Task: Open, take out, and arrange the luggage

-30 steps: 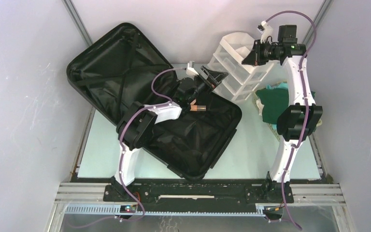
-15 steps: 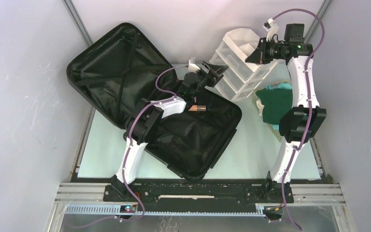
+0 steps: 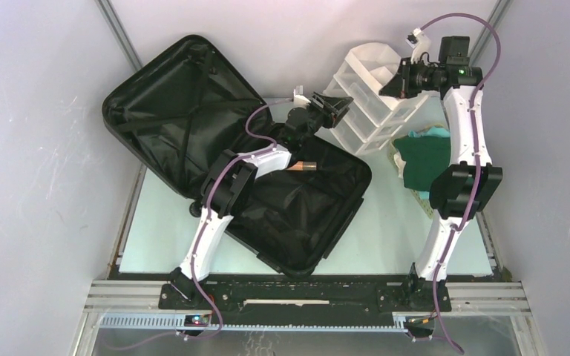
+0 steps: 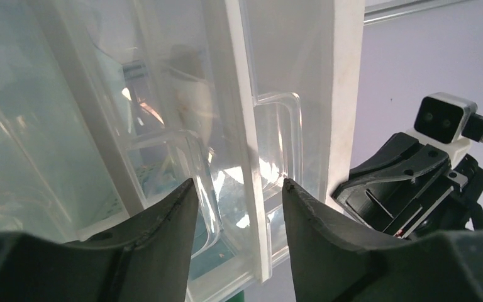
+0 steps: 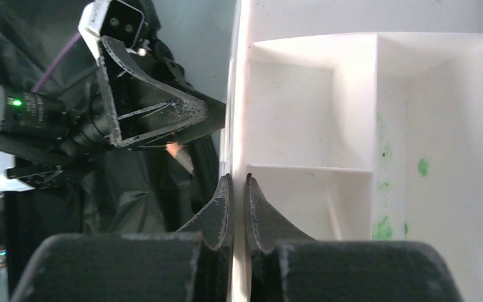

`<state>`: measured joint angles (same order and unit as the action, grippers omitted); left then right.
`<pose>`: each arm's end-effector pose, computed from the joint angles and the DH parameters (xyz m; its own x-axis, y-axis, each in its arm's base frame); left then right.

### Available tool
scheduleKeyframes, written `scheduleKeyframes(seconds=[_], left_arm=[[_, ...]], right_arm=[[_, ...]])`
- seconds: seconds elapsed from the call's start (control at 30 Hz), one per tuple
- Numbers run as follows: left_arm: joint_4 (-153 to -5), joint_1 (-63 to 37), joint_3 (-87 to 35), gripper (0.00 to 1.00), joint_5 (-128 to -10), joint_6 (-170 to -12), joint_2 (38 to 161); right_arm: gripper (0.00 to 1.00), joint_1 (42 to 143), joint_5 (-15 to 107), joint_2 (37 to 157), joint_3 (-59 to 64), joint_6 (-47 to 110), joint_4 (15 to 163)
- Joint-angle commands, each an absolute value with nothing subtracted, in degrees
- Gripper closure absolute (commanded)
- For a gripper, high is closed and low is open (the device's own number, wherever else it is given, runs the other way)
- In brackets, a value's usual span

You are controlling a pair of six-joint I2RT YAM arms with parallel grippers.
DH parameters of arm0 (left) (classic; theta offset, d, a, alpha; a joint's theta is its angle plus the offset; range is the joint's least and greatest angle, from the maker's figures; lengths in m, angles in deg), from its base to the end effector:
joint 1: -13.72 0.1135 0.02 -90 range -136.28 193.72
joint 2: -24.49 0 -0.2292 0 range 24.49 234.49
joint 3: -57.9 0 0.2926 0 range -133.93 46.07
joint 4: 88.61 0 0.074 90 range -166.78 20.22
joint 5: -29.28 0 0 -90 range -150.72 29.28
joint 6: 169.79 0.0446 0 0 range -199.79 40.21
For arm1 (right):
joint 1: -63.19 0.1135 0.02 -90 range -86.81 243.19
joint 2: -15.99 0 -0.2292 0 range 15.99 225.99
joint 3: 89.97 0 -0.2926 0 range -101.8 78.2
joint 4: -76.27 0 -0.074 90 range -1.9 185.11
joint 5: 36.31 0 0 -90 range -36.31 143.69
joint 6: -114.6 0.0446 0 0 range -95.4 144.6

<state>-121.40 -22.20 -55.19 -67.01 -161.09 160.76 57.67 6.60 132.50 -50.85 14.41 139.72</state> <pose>0.4598 -0.3391 0.1765 -0.6424 -0.7479 -0.1672 0.2351 0.0154 -0.9719 0.4708 -0.0127 0.3735 -0.5291 -0.0699 -0.8457 -0.6035 0.7316 0.3171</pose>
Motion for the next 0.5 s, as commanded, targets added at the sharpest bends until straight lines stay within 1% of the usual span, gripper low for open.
scheduleKeyframes(seconds=[0.0,0.07,0.2,0.33,0.47], left_arm=[[-127.46,-22.2,-59.16,0.45,-68.29,-164.89,160.21],[-128.5,-22.13,-59.08,0.45,-68.77,-164.85,159.45],[-129.97,-21.9,-59.16,0.46,-69.67,-164.78,158.84],[-131.24,-21.65,-57.87,0.46,-70.08,-165.49,158.94],[-132.35,-21.36,-55.57,0.46,-70.13,-165.96,159.1]], right_arm=[[1.0,59.6,15.34,125.29,-50.98,8.08,136.79],[1.0,61.02,24.16,124.2,-48.0,4.26,134.81],[1.0,62.99,38.09,121.52,-41.42,-1.35,127.97],[1.0,65.29,46.07,120.81,-38.39,-4.88,123.5],[1.0,65.64,50.49,121.8,-37.9,-7.17,121.34]])
